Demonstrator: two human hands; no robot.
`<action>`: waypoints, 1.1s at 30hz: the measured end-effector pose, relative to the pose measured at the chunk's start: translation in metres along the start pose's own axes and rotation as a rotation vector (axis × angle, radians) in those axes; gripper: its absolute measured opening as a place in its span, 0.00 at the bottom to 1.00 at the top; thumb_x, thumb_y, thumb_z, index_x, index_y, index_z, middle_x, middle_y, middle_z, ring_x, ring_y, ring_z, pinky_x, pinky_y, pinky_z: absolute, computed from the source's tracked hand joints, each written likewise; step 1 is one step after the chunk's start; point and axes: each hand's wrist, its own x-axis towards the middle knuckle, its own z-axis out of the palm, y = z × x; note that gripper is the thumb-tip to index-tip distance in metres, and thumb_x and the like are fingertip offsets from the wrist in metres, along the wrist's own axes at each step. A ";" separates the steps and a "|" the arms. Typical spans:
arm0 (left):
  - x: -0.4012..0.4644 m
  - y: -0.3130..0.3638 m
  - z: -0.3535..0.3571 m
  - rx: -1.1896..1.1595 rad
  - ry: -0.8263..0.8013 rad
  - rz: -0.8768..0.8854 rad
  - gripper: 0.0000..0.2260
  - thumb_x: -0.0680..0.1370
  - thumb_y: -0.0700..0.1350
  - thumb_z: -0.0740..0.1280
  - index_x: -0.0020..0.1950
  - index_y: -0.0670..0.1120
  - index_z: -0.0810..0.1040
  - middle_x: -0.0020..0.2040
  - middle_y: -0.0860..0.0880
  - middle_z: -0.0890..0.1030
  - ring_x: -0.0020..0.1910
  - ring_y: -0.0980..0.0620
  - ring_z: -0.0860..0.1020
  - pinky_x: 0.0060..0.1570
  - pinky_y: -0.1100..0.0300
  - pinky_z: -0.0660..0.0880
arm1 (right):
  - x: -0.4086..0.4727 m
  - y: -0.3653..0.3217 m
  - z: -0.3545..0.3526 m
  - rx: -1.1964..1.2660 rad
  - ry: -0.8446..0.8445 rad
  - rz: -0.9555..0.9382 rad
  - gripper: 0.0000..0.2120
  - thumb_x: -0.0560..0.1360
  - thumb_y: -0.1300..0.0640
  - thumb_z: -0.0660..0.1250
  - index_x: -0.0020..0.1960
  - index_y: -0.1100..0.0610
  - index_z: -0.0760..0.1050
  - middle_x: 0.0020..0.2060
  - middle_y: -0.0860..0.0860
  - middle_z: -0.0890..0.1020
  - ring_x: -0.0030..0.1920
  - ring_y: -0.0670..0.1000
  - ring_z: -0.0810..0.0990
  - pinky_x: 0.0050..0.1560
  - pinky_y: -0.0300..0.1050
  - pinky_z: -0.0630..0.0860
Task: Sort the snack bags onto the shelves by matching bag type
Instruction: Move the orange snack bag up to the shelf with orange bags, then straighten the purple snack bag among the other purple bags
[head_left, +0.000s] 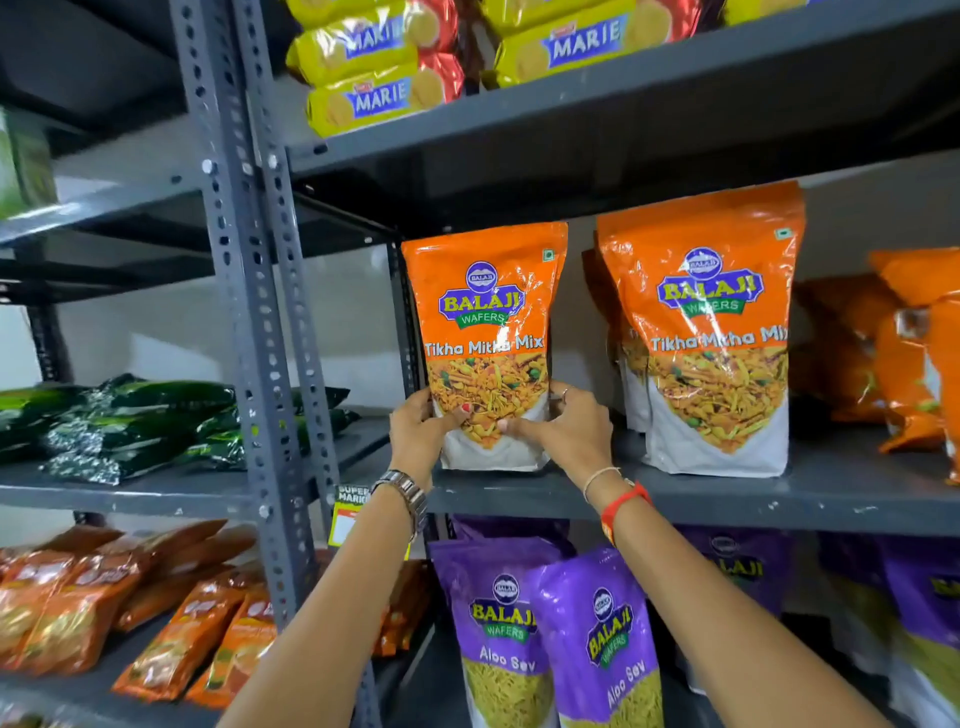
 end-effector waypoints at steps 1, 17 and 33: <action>0.001 -0.007 0.000 0.006 0.004 -0.005 0.13 0.70 0.33 0.69 0.53 0.42 0.77 0.54 0.41 0.81 0.51 0.44 0.79 0.54 0.47 0.76 | 0.000 0.004 0.003 0.003 -0.008 0.014 0.23 0.59 0.46 0.80 0.49 0.54 0.81 0.46 0.52 0.87 0.49 0.51 0.84 0.48 0.46 0.80; -0.042 -0.045 0.000 0.218 0.393 0.362 0.23 0.71 0.52 0.70 0.62 0.44 0.71 0.58 0.47 0.77 0.57 0.47 0.76 0.58 0.49 0.73 | -0.070 0.022 -0.013 0.280 0.149 -0.053 0.23 0.70 0.61 0.73 0.64 0.59 0.73 0.59 0.56 0.81 0.60 0.49 0.79 0.54 0.28 0.74; -0.237 -0.252 0.085 -0.052 0.071 -0.472 0.21 0.80 0.53 0.54 0.72 0.51 0.59 0.72 0.51 0.62 0.68 0.55 0.63 0.69 0.56 0.59 | -0.187 0.303 -0.024 0.250 -0.206 0.792 0.48 0.64 0.40 0.75 0.75 0.53 0.55 0.69 0.51 0.71 0.69 0.52 0.69 0.71 0.58 0.65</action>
